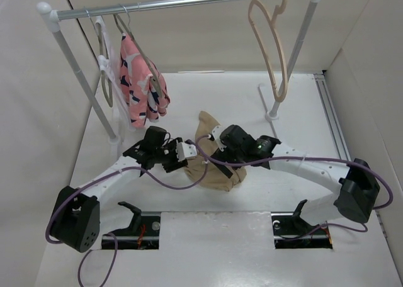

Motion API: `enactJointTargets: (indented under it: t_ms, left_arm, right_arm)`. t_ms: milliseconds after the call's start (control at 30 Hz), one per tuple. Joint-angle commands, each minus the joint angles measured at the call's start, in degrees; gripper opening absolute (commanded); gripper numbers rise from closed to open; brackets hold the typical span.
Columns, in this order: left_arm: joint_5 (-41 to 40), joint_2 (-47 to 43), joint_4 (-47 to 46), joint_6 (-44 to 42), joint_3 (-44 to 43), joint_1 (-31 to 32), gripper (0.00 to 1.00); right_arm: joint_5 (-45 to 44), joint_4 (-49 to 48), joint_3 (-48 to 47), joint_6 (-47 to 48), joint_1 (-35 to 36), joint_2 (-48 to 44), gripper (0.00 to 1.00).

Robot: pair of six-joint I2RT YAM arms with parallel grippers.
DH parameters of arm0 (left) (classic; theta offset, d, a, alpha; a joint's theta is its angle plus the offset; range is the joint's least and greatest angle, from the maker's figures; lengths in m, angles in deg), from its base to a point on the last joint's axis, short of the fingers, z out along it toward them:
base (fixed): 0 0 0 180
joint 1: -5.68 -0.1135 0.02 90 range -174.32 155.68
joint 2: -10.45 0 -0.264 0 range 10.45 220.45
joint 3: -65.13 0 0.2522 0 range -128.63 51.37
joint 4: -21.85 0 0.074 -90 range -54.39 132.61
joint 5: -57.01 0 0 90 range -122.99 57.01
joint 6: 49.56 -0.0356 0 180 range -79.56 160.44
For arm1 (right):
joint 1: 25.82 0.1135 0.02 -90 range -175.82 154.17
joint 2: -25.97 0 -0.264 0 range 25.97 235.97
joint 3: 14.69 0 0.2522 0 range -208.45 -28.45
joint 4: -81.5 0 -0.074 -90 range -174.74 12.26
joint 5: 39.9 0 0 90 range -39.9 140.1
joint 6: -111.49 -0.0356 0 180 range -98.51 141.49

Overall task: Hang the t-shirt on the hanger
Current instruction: Move the tshirt to the center of the board

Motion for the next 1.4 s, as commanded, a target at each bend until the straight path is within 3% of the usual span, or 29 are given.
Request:
enactJointTargets:
  t_ms: [0, 100, 167, 367, 500, 633, 800, 867, 933, 967, 1000, 1200, 1367]
  left_arm:
    - [1.1, 0.4, 5.2, -7.4, 0.3, 0.0, 0.51]
    - [-2.6, 1.0, 1.7, -6.3, 2.5, 0.0, 0.53]
    - [-5.3, 2.1, -2.6, -2.2, 2.5, -0.6, 0.48]
    - [-5.9, 3.1, -6.6, 3.3, 1.9, -1.1, 0.45]
    - [-2.0, 4.4, -7.3, 2.2, 1.9, -1.1, 0.46]
    - [2.6, 5.0, -1.4, -4.8, 1.9, -1.1, 0.52]
    - [0.9, 6.8, -1.5, -5.4, 1.9, 1.5, 0.56]
    - [0.4, 7.4, -3.9, -2.8, 1.9, 1.5, 0.51]
    - [0.4, 8.1, -5.6, -1.2, 1.9, 1.5, 0.37]
    - [-0.5, 8.1, -6.8, 0.1, 2.5, 1.5, 0.12]
    - [-1.0, 8.1, -9.2, 2.4, 2.5, 1.5, 0.01]
    - [-1.8, 6.2, -6.5, 6.3, -2.3, 1.5, 0.0]
    - [1.6, 3.2, 6.8, 9.4, -13.9, 1.5, 0.0]
  right_arm:
    - [-0.2, -0.4, -3.8, 1.2, 0.7, 0.4, 0.99]
    - [-0.2, 0.6, -5.0, 2.4, 0.7, 0.9, 0.99]
    - [0.3, 0.6, -5.6, 2.9, 0.7, 1.5, 0.99]
    - [0.9, 0.6, -6.1, 2.9, 0.7, 2.0, 0.99]
    - [1.4, 0.6, -6.1, 2.9, 0.7, 2.0, 0.99]
    - [0.6, 1.7, -6.1, 2.9, 0.7, 1.5, 0.99]
    - [-1.5, 2.9, -6.8, 3.4, 0.7, 0.4, 0.99]
    - [-2.2, 3.5, -7.4, 3.5, 0.7, 0.4, 0.99]
    - [-2.7, 4.2, -8.0, 3.5, 0.7, 0.4, 0.99]
    - [-2.7, 4.2, -8.5, 3.5, 0.7, 0.4, 0.99]
    - [-2.7, 4.7, -9.1, 3.5, 0.7, -0.2, 0.99]
    - [-3.3, 8.3, -14.4, 5.5, 0.7, -1.5, 0.99]
    - [-0.1, 11.4, -27.8, 8.2, 0.7, -2.8, 0.99]
